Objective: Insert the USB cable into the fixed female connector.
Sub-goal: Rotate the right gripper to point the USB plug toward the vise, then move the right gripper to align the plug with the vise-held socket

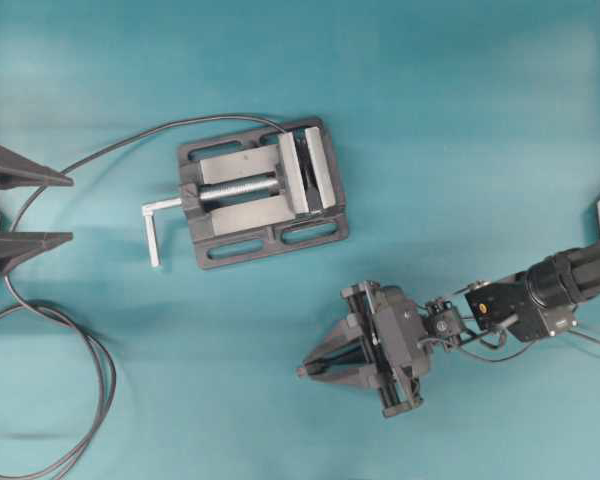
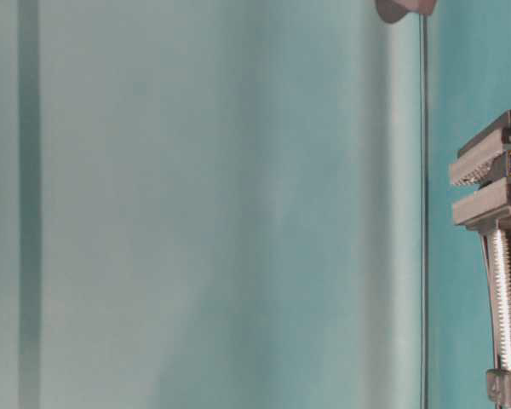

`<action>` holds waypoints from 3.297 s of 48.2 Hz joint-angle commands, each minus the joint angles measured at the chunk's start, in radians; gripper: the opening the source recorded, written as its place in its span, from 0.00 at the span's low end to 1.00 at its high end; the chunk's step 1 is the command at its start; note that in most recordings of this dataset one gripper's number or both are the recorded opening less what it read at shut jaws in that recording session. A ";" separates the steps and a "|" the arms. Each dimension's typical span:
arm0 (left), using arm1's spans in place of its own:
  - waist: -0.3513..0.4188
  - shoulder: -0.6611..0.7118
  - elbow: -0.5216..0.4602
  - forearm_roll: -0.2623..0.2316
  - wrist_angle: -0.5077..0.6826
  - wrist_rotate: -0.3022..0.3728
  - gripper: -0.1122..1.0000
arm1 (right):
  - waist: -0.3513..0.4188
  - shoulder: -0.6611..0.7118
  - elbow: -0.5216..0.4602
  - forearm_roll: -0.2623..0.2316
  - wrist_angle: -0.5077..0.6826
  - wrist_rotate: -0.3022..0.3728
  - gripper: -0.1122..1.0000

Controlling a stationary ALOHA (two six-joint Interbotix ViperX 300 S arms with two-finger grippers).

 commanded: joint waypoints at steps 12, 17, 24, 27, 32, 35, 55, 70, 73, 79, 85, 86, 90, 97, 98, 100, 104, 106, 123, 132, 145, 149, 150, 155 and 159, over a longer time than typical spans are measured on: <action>-0.005 0.017 -0.008 0.003 -0.005 0.002 0.99 | 0.031 -0.006 -0.003 -0.003 0.044 -0.023 0.28; -0.005 0.017 -0.003 0.002 -0.006 0.002 0.99 | 0.029 -0.006 -0.003 -0.003 0.052 -0.026 0.28; -0.005 0.017 0.003 0.002 -0.005 0.002 0.99 | 0.026 -0.008 -0.005 -0.002 0.054 -0.026 0.28; -0.005 0.017 0.006 0.002 -0.005 0.002 0.99 | 0.025 -0.008 -0.005 -0.002 0.052 -0.026 0.28; -0.005 0.017 0.009 0.002 -0.005 0.000 0.99 | 0.020 -0.017 -0.006 0.006 0.051 -0.025 0.28; -0.005 0.017 0.009 0.002 -0.005 0.000 0.99 | 0.018 -0.028 -0.002 0.021 0.043 -0.025 0.28; -0.003 0.023 0.031 -0.012 -0.014 -0.011 0.99 | 0.038 -0.094 0.021 0.299 0.021 -0.029 0.28; 0.000 0.028 0.035 -0.014 -0.017 -0.037 0.99 | 0.057 -0.107 0.006 0.414 0.029 -0.072 0.28; 0.000 0.028 0.035 -0.014 -0.017 -0.040 0.99 | 0.061 -0.115 0.006 0.454 0.031 -0.087 0.28; 0.000 0.028 0.035 -0.014 -0.017 -0.040 0.99 | 0.075 -0.137 0.006 0.581 0.037 -0.129 0.28; 0.000 0.028 0.035 -0.014 -0.017 -0.040 0.99 | 0.100 -0.164 0.008 0.727 0.052 -0.186 0.28; 0.000 0.028 0.034 -0.012 -0.017 -0.040 0.99 | 0.104 -0.169 0.006 0.752 0.054 -0.199 0.28; 0.000 0.028 0.035 -0.014 -0.017 -0.040 0.99 | 0.133 -0.183 0.002 0.870 0.054 -0.272 0.28; 0.000 0.028 0.035 -0.014 -0.017 -0.040 0.99 | 0.173 -0.184 -0.028 1.072 0.046 -0.396 0.28; 0.000 0.028 0.035 -0.012 -0.017 -0.040 0.99 | 0.178 -0.184 -0.032 1.101 0.040 -0.411 0.28; 0.000 0.028 0.034 -0.014 -0.017 -0.040 0.99 | 0.186 -0.184 -0.041 1.152 0.026 -0.440 0.28; 0.000 0.028 0.035 -0.014 -0.017 -0.040 0.99 | 0.198 -0.173 -0.072 1.259 -0.031 -0.492 0.28; 0.000 0.028 0.035 -0.014 -0.017 -0.040 0.99 | 0.201 -0.164 -0.087 1.304 -0.060 -0.511 0.28; 0.000 0.028 0.035 -0.014 -0.017 -0.041 0.99 | 0.202 0.014 -0.302 1.615 -0.278 -0.621 0.28; 0.000 0.028 0.035 -0.012 -0.017 -0.041 0.99 | 0.207 0.063 -0.416 1.778 -0.439 -0.723 0.28; 0.000 0.028 0.035 -0.014 -0.017 -0.041 0.99 | 0.207 0.112 -0.525 1.893 -0.551 -0.776 0.28; 0.000 0.028 0.035 -0.014 -0.017 -0.041 0.99 | 0.207 0.126 -0.546 1.916 -0.584 -0.776 0.28; 0.000 0.028 0.035 -0.012 -0.017 -0.041 0.99 | 0.207 0.129 -0.551 1.922 -0.594 -0.778 0.28; 0.000 0.028 0.035 -0.014 -0.017 -0.041 0.99 | 0.209 0.141 -0.572 1.937 -0.637 -0.776 0.28; 0.000 0.028 0.035 -0.014 -0.017 -0.041 0.99 | 0.209 0.152 -0.588 1.937 -0.669 -0.778 0.28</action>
